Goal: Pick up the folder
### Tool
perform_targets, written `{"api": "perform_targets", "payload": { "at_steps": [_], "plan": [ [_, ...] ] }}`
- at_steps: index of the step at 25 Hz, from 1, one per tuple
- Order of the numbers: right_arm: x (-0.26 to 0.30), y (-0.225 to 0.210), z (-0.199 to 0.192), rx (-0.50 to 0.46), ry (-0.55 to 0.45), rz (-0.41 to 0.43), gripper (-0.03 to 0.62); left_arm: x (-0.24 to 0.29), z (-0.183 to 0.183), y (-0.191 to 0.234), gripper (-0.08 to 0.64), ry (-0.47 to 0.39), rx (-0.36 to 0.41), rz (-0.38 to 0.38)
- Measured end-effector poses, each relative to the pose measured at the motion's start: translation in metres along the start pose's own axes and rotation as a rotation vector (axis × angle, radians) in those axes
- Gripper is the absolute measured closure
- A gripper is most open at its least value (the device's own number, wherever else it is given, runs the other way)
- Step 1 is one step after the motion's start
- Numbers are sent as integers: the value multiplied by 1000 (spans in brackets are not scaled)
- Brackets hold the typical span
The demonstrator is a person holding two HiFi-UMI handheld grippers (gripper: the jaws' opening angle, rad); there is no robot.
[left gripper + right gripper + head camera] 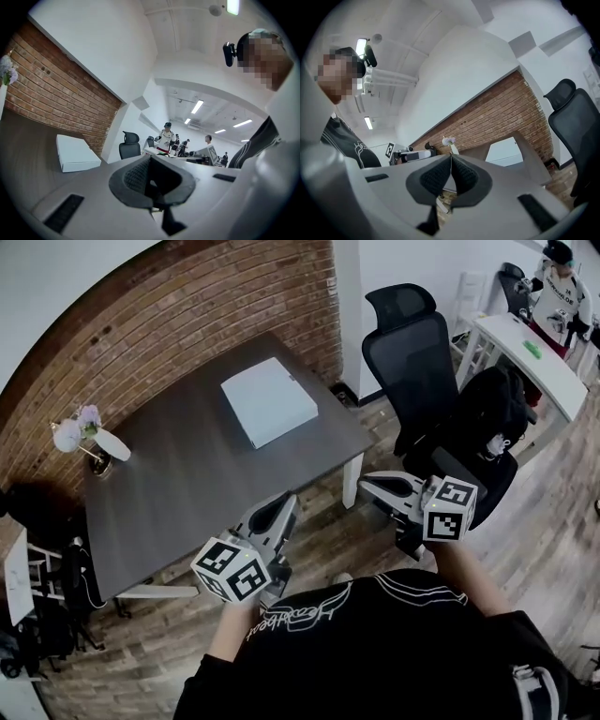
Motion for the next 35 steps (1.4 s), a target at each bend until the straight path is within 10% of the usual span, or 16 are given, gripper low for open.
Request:
{"api": "perform_targets", "payload": {
  "at_steps": [35],
  "plan": [
    [156,-280,57,206,113,52,579,91,9,260,443,-3,-362,397]
  ]
}}
Point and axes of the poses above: the fingertips, and each gripper's own axes: x forward along the fingers, y to its left, z out of its top, the point moved 10 cm from there along -x, backward along the fingers, and after that the axes turned 6 degrees about y, right-handed, at the moved point
